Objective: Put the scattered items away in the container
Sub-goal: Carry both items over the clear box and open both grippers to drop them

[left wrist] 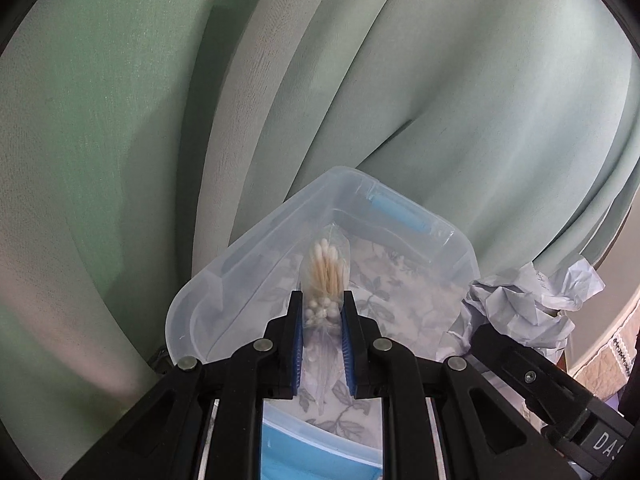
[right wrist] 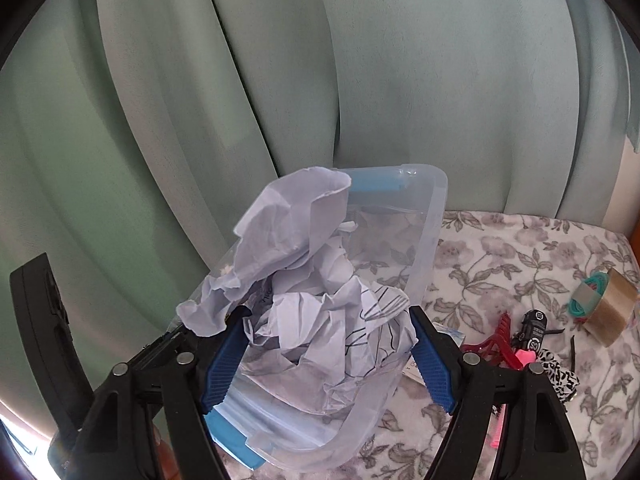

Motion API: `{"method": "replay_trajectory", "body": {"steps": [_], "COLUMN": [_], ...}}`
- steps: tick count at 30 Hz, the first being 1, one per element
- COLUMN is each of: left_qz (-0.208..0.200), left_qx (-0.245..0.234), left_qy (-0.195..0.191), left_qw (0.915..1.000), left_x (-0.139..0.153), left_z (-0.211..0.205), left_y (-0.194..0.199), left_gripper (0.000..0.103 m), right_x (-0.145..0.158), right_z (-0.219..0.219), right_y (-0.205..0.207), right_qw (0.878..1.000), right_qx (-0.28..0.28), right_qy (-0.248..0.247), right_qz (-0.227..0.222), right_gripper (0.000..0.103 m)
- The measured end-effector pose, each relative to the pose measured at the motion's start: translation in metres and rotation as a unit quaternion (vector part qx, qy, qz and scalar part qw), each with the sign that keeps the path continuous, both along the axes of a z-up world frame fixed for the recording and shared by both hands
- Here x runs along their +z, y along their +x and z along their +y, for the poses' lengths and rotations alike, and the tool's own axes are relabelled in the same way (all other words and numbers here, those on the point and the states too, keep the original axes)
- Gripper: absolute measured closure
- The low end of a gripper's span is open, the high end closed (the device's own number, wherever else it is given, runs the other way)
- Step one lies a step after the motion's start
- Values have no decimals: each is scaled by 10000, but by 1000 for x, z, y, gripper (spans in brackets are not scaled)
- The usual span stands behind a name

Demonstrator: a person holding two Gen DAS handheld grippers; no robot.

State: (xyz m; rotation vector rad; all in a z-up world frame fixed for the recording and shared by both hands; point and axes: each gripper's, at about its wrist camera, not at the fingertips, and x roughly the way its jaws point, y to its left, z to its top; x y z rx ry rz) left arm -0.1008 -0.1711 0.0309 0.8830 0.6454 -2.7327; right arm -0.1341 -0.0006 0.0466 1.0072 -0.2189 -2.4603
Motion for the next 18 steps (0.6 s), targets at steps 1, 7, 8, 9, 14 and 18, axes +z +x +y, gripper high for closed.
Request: {"method": "replay_trajectory", "body": {"steps": [1, 7, 8, 9, 14, 18], "left_qz": [-31, -120, -120, -125, -78, -79], "left_qx": [26, 52, 45, 49, 78, 79], "left_qy": [23, 61, 89, 102, 214, 267], "left_qw": [10000, 9999, 9999, 9999, 9997, 9996], "left_x": [-2, -3, -2, -1, -4, 0], "left_z": [-1, -2, -2, -2, -6, -6], "left_y": [-2, -9, -10, -10, -2, -1], "left_gripper": [86, 85, 84, 79, 55, 50], "right_x": [-2, -6, -7, -4, -7, -10], "right_z": [-1, -1, -1, -2, 0, 2], "right_y": [-2, -8, -9, -7, -9, -11], "right_qw": [10000, 10000, 10000, 10000, 10000, 10000], "right_qx": [9, -5, -9, -17, -18, -1], "right_qy": [3, -19, -16, -3, 36, -5], "right_qz": [-20, -78, -94, -98, 25, -15], "right_gripper": [22, 22, 22, 21, 17, 15]}}
